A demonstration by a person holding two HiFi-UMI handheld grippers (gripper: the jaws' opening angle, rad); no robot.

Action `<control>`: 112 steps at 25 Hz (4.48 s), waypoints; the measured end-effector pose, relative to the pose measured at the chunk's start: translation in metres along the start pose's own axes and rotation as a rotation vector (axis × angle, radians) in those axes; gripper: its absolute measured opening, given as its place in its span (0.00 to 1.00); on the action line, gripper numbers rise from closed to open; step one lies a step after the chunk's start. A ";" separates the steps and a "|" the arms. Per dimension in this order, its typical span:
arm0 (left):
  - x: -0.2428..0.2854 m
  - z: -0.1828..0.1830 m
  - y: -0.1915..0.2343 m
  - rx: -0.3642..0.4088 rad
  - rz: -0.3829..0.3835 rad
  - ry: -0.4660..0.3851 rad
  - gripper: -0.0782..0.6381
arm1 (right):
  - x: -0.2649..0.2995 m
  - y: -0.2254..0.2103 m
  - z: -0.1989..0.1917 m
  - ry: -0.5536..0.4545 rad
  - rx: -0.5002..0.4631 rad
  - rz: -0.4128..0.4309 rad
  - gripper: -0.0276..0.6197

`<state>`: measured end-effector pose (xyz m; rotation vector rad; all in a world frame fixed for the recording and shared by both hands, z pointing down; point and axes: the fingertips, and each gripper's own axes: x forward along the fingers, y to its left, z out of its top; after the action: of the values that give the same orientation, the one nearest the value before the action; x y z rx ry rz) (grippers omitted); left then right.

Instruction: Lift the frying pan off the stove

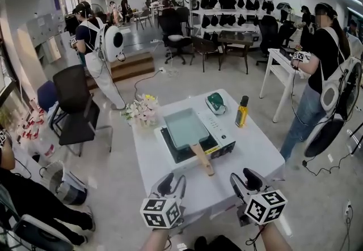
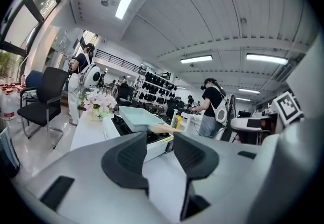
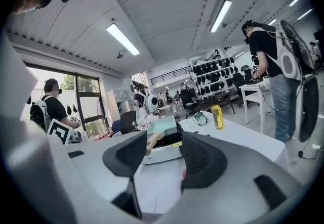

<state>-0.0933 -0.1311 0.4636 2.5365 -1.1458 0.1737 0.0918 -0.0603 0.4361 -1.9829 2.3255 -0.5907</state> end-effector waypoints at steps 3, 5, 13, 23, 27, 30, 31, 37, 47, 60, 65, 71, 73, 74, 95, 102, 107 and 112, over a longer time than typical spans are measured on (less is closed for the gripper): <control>0.007 0.001 0.002 -0.006 -0.001 -0.002 0.30 | 0.007 -0.004 0.003 -0.004 0.012 0.009 0.35; 0.012 0.004 0.004 -0.009 0.001 -0.004 0.30 | 0.014 -0.006 0.005 -0.001 0.021 0.019 0.35; 0.038 0.016 0.016 -0.023 0.037 -0.008 0.30 | 0.052 -0.019 0.019 0.015 0.060 0.090 0.35; 0.072 0.028 0.038 -0.078 0.099 -0.018 0.31 | 0.108 -0.030 0.025 0.075 0.095 0.206 0.35; 0.082 0.029 0.045 -0.106 0.128 -0.020 0.31 | 0.125 -0.033 0.024 0.100 0.108 0.254 0.35; 0.090 0.028 0.048 -0.140 0.141 -0.016 0.31 | 0.138 -0.035 0.023 0.123 0.117 0.286 0.35; 0.092 0.028 0.049 -0.151 0.144 -0.013 0.31 | 0.143 -0.035 0.023 0.130 0.122 0.296 0.35; 0.100 0.020 0.053 -0.243 0.145 0.011 0.32 | 0.158 -0.031 0.014 0.173 0.144 0.347 0.35; 0.115 0.001 0.049 -0.441 0.088 0.041 0.34 | 0.169 -0.032 0.001 0.229 0.167 0.387 0.35; 0.139 -0.004 0.027 -0.739 -0.070 0.057 0.37 | 0.170 -0.035 -0.004 0.263 0.194 0.407 0.35; 0.148 -0.009 0.020 -0.825 -0.118 0.072 0.37 | 0.168 -0.033 -0.008 0.276 0.207 0.420 0.34; 0.159 -0.009 0.014 -0.892 -0.173 0.087 0.37 | 0.166 -0.031 -0.013 0.288 0.222 0.430 0.34; 0.162 -0.010 0.012 -0.914 -0.189 0.096 0.37 | 0.164 -0.031 -0.014 0.291 0.227 0.429 0.34; 0.164 -0.010 0.011 -0.923 -0.197 0.102 0.37 | 0.163 -0.032 -0.015 0.293 0.230 0.428 0.34; 0.194 -0.016 -0.004 -1.044 -0.312 0.226 0.38 | 0.155 -0.032 -0.021 0.311 0.265 0.428 0.33; 0.203 -0.017 -0.006 -1.065 -0.315 0.260 0.38 | 0.153 -0.029 -0.022 0.330 0.277 0.453 0.33; 0.205 -0.019 -0.005 -1.096 -0.323 0.273 0.36 | 0.152 -0.025 -0.024 0.351 0.291 0.482 0.33; 0.204 -0.018 -0.007 -1.125 -0.326 0.283 0.35 | 0.150 -0.016 -0.022 0.384 0.326 0.536 0.33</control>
<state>0.0480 -0.2637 0.5301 1.5679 -0.4599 -0.1595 0.0729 -0.2003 0.4941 -1.1165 2.5872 -1.2739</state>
